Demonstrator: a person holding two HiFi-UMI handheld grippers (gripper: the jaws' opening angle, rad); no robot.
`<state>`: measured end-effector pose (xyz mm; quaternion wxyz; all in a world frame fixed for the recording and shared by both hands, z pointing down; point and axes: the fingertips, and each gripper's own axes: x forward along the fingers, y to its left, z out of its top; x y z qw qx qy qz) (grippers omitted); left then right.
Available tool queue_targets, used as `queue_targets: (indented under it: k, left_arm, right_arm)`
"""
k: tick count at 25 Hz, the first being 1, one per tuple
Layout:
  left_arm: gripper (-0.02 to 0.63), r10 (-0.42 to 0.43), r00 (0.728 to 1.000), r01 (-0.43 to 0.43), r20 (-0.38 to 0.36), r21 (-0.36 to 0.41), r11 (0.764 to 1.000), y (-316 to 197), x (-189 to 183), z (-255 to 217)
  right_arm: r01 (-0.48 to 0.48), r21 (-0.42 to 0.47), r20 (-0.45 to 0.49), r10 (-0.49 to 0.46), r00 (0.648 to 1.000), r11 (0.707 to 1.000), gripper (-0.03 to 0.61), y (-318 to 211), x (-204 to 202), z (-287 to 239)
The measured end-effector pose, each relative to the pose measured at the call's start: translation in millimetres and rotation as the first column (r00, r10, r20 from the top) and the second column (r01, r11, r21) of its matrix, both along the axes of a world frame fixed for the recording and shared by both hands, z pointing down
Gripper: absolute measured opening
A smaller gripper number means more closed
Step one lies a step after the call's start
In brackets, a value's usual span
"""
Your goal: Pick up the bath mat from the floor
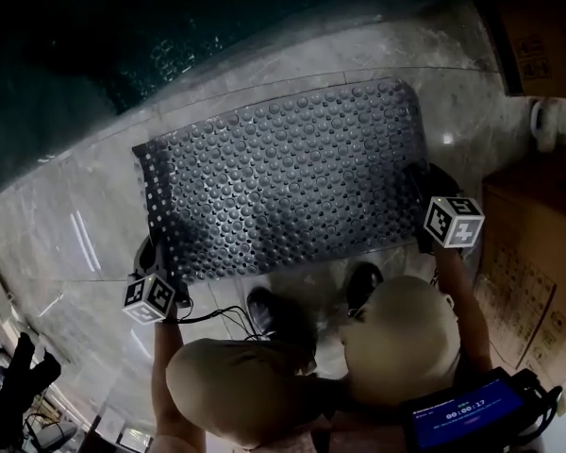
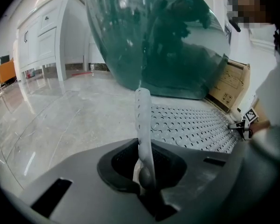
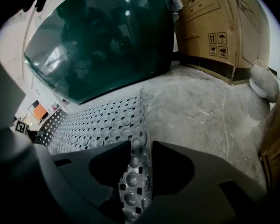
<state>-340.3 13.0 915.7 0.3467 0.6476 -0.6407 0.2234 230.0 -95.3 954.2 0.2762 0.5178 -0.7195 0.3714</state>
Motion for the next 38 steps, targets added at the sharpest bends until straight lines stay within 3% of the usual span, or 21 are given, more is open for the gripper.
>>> queue_targets:
  k: [4, 6, 20, 27, 32, 38]
  left_arm:
    - [0.041, 0.002, 1.000, -0.002, -0.006, -0.001, 1.000, -2, 1, 0]
    - [0.041, 0.000, 1.000, 0.000, -0.002, 0.000, 1.000, -1, 1, -1]
    - [0.040, -0.006, 1.000, 0.006, 0.022, 0.011, 1.000, 0, 4, -6]
    - [0.040, -0.001, 1.000, 0.000, 0.029, 0.017, 1.000, 1, 7, -9]
    - [0.040, 0.002, 1.000, -0.002, 0.024, 0.018, 1.000, -1, 8, -9]
    - [0.040, 0.008, 1.000, -0.008, 0.019, 0.021, 1.000, -1, 12, -10]
  right_arm:
    - [0.008, -0.001, -0.008, -0.008, 1.000, 1.000, 0.057, 2, -5, -4]
    - [0.001, 0.005, 0.022, -0.002, 1.000, 1.000, 0.036, 2, -7, -9]
    - [0.002, 0.038, 0.046, -0.004, 0.999, 0.999, 0.031, 2, -11, -20]
    - [0.036, 0.065, -0.007, -0.036, 0.999, 0.997, 0.031, 4, -12, -22]
    - [0.018, 0.052, 0.042, -0.021, 0.999, 0.998, 0.031, 3, -15, -24]
    - [0.028, 0.066, 0.000, -0.028, 1.000, 0.997, 0.029, 4, -15, -27]
